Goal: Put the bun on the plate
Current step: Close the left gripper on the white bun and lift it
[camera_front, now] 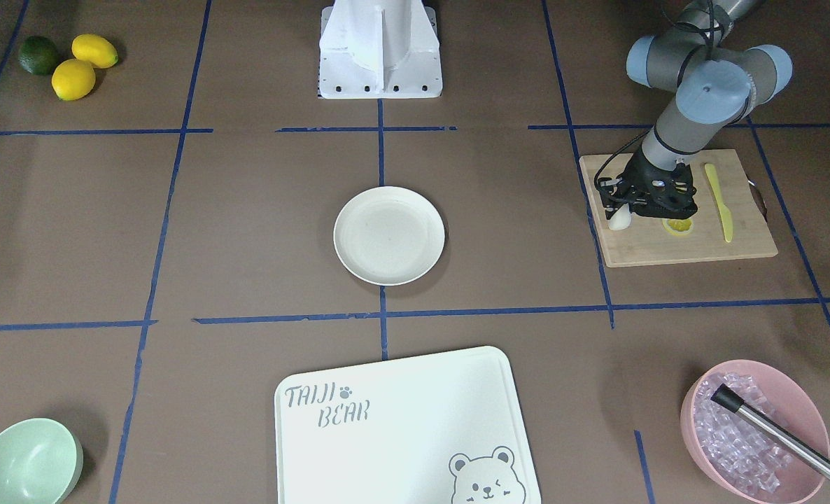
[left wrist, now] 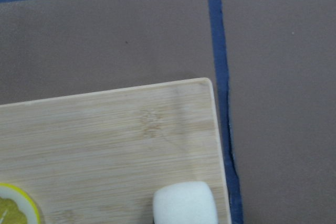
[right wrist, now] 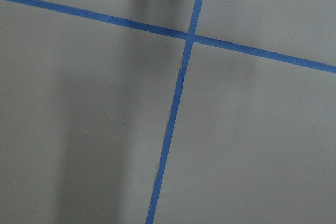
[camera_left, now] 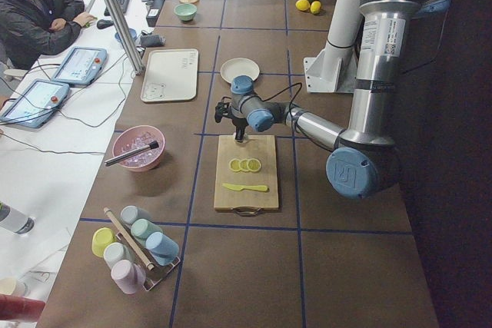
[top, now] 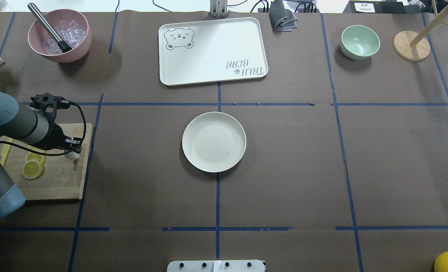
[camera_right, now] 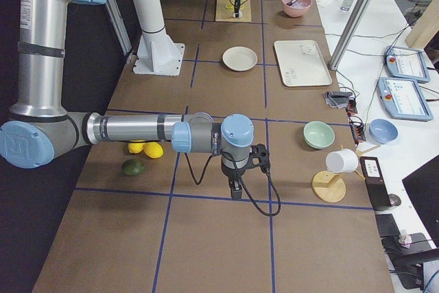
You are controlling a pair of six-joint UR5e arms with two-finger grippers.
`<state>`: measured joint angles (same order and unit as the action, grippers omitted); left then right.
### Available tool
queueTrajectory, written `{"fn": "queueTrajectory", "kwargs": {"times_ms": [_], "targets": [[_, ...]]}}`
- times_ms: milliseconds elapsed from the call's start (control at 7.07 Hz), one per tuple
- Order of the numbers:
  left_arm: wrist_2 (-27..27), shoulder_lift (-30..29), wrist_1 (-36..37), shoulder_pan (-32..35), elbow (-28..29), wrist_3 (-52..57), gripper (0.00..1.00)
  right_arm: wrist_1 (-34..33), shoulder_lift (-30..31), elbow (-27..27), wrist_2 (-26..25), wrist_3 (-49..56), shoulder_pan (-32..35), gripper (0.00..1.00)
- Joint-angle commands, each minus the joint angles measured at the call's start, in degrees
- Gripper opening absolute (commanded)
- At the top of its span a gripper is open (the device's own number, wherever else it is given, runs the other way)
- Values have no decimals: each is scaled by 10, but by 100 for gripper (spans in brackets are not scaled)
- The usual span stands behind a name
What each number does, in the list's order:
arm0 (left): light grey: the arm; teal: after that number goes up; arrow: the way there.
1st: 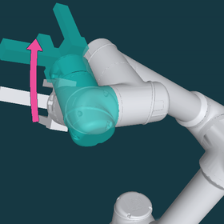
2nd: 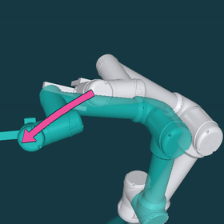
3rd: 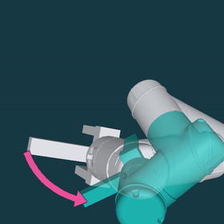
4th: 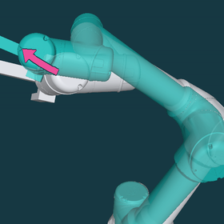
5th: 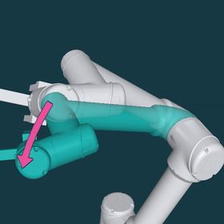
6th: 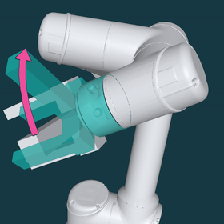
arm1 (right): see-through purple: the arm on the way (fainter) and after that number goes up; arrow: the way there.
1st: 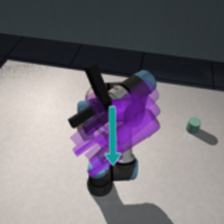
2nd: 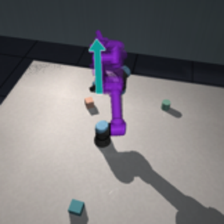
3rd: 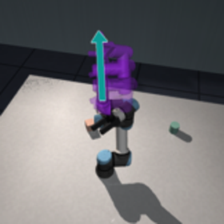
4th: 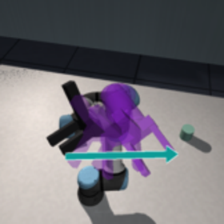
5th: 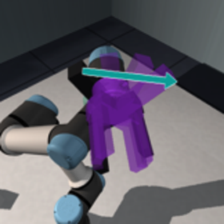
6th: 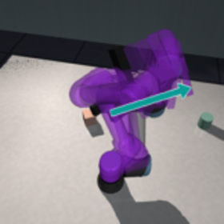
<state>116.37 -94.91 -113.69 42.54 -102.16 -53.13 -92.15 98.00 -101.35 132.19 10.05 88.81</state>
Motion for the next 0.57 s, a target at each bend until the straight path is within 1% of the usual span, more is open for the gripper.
{"fn": "queueTrajectory", "kwargs": {"times_ms": [0, 141, 283, 424], "targets": [[0, -35, 73, 1, -35, -6, 31, 0, 0, 1, 0, 0, 0, 100], [-3, -113, 158, -1, -34, -41, 31, 0, 0, 1, 0, 1, 0, 100], [-4, -191, 233, -28, -26, -76, 32, 0, -1, 1, 0, 0, 0, 100], [-5, -249, 254, -64, 0, -129, 32, 0, -1, 1, 1, 0, 0, 100]]}}
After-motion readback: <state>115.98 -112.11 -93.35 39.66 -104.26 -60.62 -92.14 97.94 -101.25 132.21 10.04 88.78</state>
